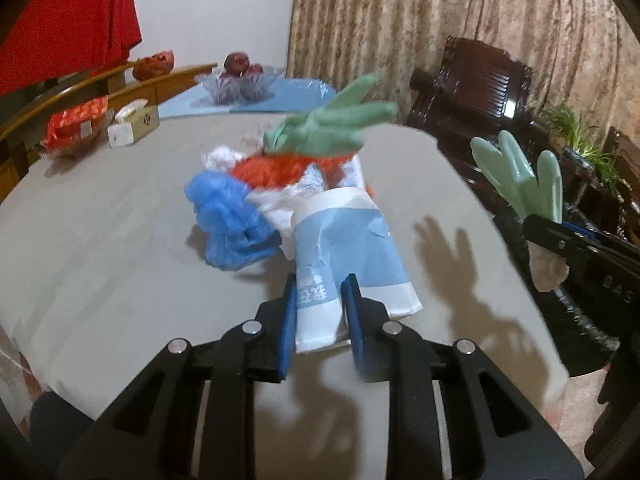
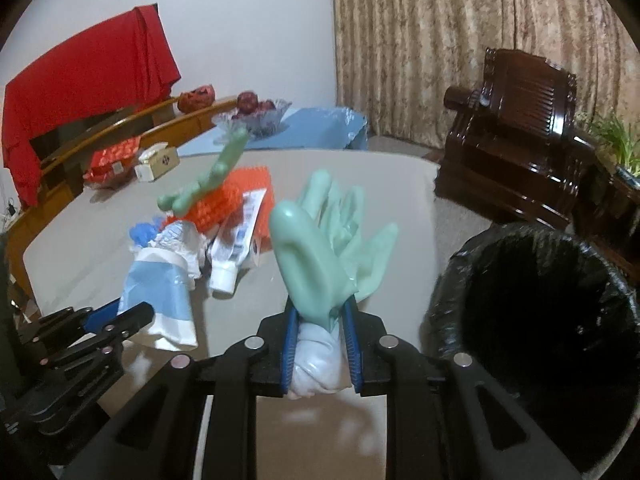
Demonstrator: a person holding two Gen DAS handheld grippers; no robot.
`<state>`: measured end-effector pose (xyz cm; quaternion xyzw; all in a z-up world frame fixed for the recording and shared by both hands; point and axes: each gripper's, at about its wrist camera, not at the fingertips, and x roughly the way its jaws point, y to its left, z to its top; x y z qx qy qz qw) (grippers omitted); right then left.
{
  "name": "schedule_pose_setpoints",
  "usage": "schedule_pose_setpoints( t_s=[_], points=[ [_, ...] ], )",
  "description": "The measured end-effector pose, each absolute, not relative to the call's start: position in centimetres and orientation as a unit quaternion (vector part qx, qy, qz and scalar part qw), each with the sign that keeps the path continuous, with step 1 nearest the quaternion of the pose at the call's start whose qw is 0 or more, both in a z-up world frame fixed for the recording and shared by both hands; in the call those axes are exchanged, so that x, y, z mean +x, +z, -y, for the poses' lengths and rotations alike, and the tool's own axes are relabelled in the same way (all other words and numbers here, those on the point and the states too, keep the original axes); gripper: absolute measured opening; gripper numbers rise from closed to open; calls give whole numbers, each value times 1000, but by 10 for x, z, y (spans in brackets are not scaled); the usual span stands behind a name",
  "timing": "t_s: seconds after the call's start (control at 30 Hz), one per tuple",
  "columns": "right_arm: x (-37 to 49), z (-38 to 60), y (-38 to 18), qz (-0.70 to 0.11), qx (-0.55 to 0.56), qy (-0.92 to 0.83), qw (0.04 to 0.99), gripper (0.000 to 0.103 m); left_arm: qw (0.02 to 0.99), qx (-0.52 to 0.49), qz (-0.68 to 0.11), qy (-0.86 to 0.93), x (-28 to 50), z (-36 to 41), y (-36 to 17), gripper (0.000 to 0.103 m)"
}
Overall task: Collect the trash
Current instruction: 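Carry the glove and cup over the black bin and open both grippers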
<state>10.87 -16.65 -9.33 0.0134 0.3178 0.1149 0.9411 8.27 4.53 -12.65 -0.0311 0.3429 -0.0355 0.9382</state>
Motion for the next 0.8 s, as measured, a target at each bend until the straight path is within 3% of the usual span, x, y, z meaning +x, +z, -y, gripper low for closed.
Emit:
schedule_pose_setpoints(
  t_s=[0.4,0.8],
  points=[
    [83,218,-73,-290,30,72,954,21,951,-19,-295,-91,68,-3,-83,22],
    [60,316,-85,-305,49,-43,950,21,931,15,-303,-202,88,116,-83,22]
  ],
)
